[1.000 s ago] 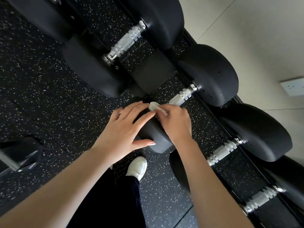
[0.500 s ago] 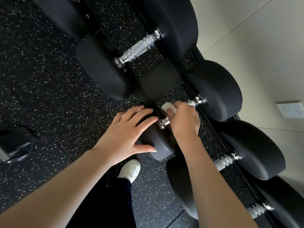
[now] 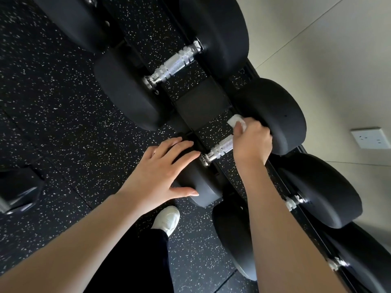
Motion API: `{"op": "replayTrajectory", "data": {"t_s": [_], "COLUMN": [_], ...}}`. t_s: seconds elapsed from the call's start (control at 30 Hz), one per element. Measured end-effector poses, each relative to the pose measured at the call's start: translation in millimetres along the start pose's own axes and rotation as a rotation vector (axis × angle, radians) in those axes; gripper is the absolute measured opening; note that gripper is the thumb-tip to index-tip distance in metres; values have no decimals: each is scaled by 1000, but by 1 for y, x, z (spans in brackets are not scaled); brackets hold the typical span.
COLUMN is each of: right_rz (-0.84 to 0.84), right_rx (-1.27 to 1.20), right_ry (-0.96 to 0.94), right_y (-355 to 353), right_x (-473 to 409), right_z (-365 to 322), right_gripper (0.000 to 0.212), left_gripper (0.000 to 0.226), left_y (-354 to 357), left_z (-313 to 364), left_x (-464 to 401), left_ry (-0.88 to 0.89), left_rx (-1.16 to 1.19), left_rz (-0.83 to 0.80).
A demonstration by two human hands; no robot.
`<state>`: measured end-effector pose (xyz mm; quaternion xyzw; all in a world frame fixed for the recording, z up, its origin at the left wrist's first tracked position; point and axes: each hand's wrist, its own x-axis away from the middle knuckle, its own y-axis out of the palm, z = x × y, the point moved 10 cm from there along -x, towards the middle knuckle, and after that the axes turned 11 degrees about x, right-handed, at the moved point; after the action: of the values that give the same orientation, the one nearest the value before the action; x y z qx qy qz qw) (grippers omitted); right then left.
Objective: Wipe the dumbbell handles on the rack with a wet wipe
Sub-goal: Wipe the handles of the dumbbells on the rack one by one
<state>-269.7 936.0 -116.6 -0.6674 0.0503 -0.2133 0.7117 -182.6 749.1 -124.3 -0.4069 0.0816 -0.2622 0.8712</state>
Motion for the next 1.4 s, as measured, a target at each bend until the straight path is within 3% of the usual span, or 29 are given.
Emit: {"op": "replayTrajectory", "data": {"t_s": [0.37,0.47,0.6,0.9,1.13,1.4], "right_rz": [-329,-281,-269,-182,106,302], "right_rx": [-426,-568,-525,-533,-668,-839], "right_ry": [-138,-112,-141,-105,166,678], "right_y": [34,16,-5,-28,-39,-20], "right_x": [50,57,52,14,-31,-27], "right_z": [-15,-8,-19,-104,-148,-143], "right_gripper": [19,14,15,23,24,26], "left_gripper": [78,76,70,61,70,66], "left_y": [-10,-30,-66,-132,-136,-136], "left_z": [8,4,-8,-82,-128,-135], "left_x": [-2,-4,-13,-47,-62,-70], "left_ry": [-13,-50,-65,-92,-63,50], "left_rx": [-77,-112,-182,-258,-222,-150], "left_rz": [-115,-104,-42,18,-115,-139]}}
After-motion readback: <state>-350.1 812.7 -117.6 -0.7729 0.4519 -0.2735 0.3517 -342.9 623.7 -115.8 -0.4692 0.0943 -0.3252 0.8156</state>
